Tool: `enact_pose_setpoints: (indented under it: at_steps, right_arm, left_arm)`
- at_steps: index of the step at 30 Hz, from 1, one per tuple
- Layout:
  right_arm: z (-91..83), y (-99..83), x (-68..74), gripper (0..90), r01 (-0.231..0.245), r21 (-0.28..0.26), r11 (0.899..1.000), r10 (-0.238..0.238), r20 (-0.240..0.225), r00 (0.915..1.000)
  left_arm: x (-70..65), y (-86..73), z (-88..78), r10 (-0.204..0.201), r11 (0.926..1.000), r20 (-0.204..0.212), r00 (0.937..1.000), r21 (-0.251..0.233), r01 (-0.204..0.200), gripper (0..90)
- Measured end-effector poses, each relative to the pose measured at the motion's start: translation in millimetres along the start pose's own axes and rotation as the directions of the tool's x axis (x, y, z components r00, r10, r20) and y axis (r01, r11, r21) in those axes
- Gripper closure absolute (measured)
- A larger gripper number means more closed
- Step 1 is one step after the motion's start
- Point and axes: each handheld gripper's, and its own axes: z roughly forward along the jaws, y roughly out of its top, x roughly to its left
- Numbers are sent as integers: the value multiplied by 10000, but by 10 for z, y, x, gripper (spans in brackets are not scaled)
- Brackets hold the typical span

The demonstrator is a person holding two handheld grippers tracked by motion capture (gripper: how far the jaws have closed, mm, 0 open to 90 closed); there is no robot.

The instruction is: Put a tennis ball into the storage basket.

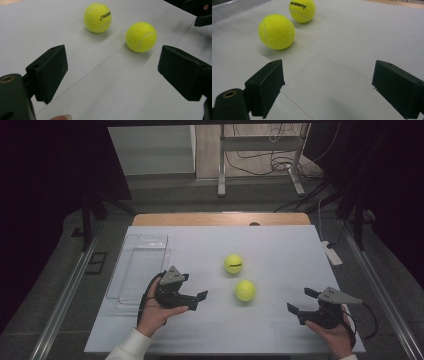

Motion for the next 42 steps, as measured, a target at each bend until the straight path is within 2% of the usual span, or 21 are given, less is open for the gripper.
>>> enact_pose_setpoints:
  at_steps: [24, 42]
  right_arm:
    - [-7, -10, -12, 106, -40, 23, 10000, 39, 36, 10000]
    - [-9, -16, -14, 106, -24, 55, 10000, 24, 56, 10000]
  left_arm:
    - [-130, 131, 283, 286, 9990, 542, 9981, 325, -303, 100]
    - [-215, 224, 454, 590, 9971, 942, 9938, 420, -632, 96]
